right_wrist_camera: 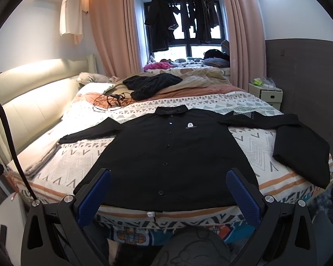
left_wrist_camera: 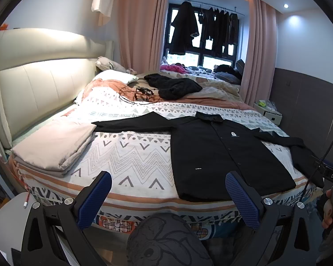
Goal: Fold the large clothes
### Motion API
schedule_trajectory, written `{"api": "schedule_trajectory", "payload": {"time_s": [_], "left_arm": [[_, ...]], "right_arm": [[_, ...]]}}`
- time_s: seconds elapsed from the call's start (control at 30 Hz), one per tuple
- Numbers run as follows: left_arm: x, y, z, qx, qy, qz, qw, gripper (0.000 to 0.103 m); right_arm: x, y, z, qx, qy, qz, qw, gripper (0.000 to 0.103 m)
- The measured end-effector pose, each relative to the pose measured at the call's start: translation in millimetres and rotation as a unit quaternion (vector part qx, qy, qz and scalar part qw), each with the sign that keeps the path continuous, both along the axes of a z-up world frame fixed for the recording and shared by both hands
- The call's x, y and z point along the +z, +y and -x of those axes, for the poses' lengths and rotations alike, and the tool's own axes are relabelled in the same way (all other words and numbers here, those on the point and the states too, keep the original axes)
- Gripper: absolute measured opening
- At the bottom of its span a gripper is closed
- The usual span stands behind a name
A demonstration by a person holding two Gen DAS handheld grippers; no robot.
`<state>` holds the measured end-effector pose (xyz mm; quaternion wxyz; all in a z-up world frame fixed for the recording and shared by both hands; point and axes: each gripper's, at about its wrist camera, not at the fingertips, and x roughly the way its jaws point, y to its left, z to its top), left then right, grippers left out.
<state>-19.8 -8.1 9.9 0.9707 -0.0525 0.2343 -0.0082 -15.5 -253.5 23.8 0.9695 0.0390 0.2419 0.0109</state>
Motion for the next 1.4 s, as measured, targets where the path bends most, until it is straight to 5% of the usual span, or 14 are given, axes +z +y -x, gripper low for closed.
{"api": "schedule_trajectory", "payload": {"time_s": [1.07, 1.4], "left_arm": [[-6.1, 4.1, -21.1, 0.001, -0.001, 0.016, 0.9999, 0.103], [1.3, 16.0, -59.1, 0.025, 0.011, 0.015, 0.9995, 0.103]], "right_arm": [[9.3, -21.5, -9.5, -0.043, 0.016, 0.021, 0.999, 0.103], [10.7, -27.5, -57.4, -0.035, 0.035, 0.011, 0.999, 0.103]]}}
